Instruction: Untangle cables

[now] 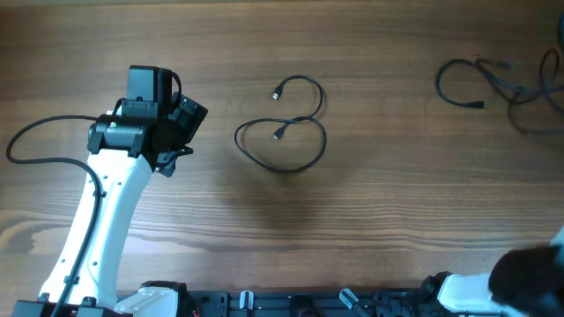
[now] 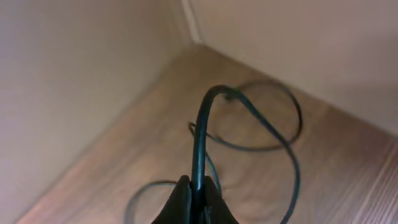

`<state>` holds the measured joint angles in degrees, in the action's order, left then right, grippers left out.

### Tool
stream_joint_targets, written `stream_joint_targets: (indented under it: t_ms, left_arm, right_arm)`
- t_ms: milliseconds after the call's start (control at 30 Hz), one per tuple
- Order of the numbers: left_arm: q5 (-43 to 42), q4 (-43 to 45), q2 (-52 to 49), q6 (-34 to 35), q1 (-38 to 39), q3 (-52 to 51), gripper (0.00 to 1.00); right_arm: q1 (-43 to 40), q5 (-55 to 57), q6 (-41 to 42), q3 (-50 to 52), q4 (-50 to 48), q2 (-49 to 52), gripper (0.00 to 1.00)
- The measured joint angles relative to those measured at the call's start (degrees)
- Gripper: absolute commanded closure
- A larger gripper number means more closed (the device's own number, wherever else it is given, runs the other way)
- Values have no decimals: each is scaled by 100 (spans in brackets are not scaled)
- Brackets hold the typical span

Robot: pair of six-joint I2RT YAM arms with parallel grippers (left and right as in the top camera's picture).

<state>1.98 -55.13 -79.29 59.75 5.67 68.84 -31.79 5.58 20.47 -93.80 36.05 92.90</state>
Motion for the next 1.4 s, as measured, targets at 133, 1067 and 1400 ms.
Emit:
stream_joint_targets:
  t_ms: [133, 1067, 1400]
  left_arm:
    - [0, 4, 0, -15, 0, 0, 0]
    - [0, 2, 0, -15, 0, 0, 0]
    - [-50, 367, 0, -15, 0, -11, 0]
  right_arm:
    - [-85, 52, 144, 0, 85, 1036, 0]
    - [5665, -2514, -2957, -142, 1513, 1303, 0]
    - [5952, -3342, -2758, -122, 1272, 1954, 0]
